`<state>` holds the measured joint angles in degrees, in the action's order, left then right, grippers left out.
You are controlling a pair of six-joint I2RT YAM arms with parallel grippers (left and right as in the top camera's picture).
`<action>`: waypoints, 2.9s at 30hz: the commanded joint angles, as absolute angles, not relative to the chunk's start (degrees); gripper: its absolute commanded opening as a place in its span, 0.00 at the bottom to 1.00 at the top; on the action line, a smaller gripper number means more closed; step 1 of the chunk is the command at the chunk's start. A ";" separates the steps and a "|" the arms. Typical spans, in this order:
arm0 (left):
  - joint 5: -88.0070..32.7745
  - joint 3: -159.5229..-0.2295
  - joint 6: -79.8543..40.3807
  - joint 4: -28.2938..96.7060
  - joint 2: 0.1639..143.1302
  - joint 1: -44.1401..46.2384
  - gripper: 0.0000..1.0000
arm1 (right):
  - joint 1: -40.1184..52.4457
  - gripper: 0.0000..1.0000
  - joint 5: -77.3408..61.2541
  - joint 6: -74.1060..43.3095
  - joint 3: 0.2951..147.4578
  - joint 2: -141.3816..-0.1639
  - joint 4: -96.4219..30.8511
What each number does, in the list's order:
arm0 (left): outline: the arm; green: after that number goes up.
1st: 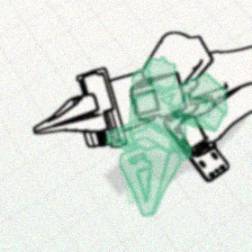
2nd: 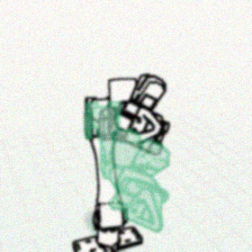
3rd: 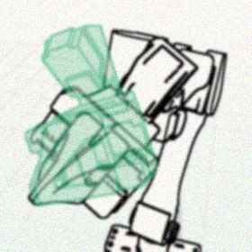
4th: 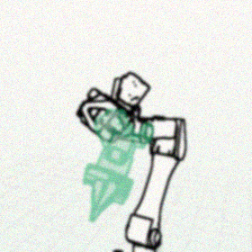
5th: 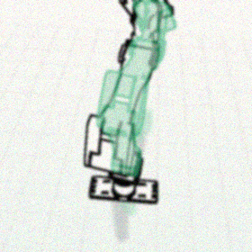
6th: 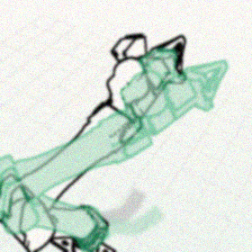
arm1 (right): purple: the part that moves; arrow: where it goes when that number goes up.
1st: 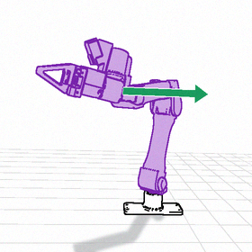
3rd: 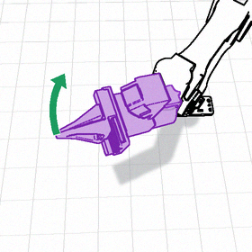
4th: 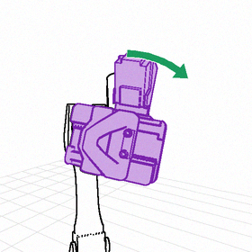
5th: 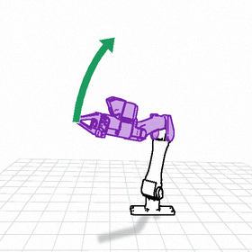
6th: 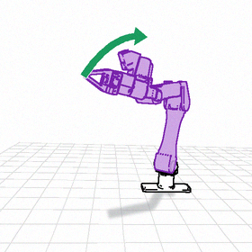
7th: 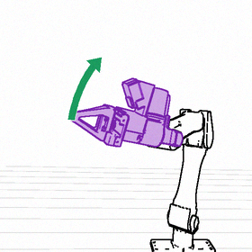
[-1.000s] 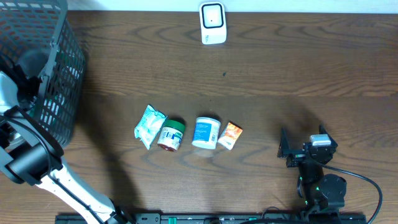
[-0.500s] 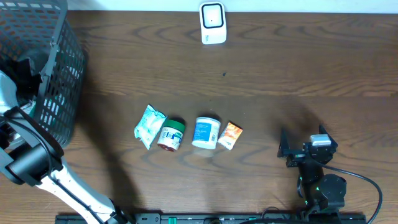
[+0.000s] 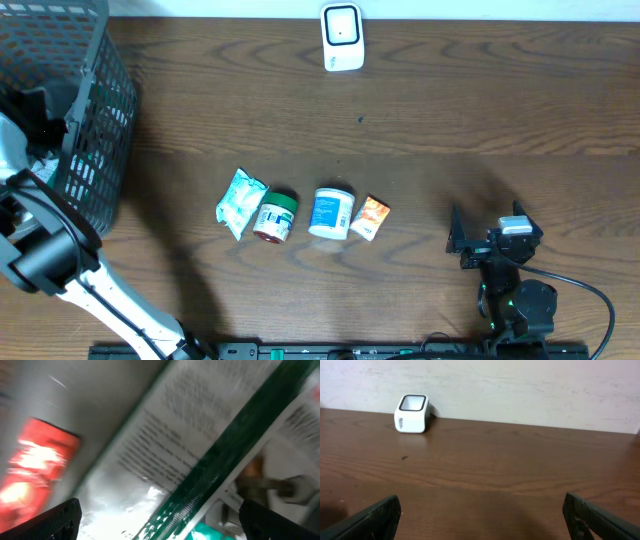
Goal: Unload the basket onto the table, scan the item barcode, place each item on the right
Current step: 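Grasp the green glove packet in the basket with the left gripper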
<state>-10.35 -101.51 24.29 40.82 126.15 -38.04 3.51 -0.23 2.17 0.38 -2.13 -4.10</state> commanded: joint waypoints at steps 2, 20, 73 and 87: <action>-11.53 -101.73 27.70 44.45 132.49 -38.17 0.98 | 3.05 0.99 -0.30 2.42 0.34 -1.89 -4.43; -19.05 -103.98 25.21 48.03 129.34 -38.22 0.08 | 3.05 0.99 -0.30 2.42 0.34 -1.89 -4.43; -22.17 -97.67 23.73 47.81 127.28 -37.85 0.96 | 3.05 0.99 -0.30 2.42 0.34 -1.89 -4.43; -23.55 -102.19 22.72 48.93 122.45 -37.87 0.07 | 3.05 0.99 -0.30 2.42 0.34 -1.89 -4.43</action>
<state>-20.75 -99.22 25.08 48.80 125.69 -38.30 3.51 -0.23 2.17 0.38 -2.13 -4.10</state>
